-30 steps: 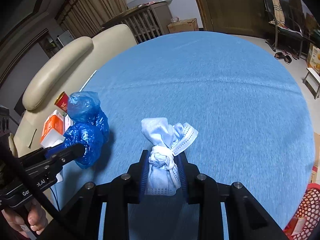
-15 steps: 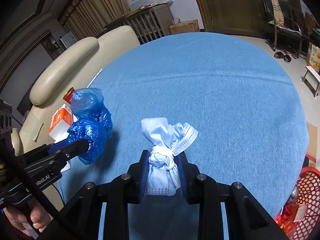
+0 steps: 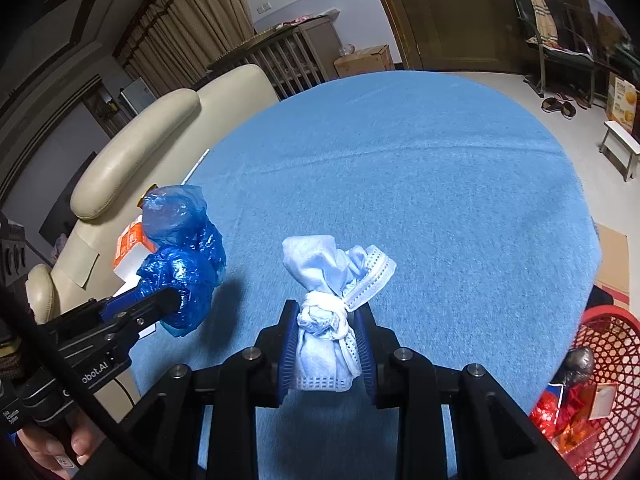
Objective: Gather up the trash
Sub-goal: 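Lift and carry the blue bag and white tissue over the red wastebasket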
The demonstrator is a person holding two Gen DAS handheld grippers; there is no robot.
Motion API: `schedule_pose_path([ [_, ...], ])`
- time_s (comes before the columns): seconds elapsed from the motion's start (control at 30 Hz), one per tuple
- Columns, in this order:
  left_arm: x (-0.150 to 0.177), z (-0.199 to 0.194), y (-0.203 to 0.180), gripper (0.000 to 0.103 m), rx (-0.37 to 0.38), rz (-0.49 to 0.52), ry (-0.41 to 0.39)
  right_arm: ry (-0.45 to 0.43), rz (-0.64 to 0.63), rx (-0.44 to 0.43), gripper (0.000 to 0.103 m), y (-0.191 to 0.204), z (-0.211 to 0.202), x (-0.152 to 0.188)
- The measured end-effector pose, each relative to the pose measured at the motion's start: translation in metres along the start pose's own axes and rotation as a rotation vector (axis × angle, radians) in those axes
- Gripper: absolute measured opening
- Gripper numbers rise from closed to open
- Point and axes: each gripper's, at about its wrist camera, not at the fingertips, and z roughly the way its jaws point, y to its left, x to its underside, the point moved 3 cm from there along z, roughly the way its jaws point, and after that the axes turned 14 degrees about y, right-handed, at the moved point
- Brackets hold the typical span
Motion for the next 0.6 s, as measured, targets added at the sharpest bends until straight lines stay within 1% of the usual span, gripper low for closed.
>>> schedule_pose_path([
  [0.23, 0.010, -0.011, -0.014, 0.034, -0.011, 0.039, -0.016, -0.023, 0.000, -0.005, 0.030, -0.001, -0.011, 0.005],
  [0.6, 0.017, -0.012, -0.032, 0.034, -0.021, 0.096, -0.009, -0.031, 0.028, 0.003, 0.030, -0.007, -0.017, 0.013],
])
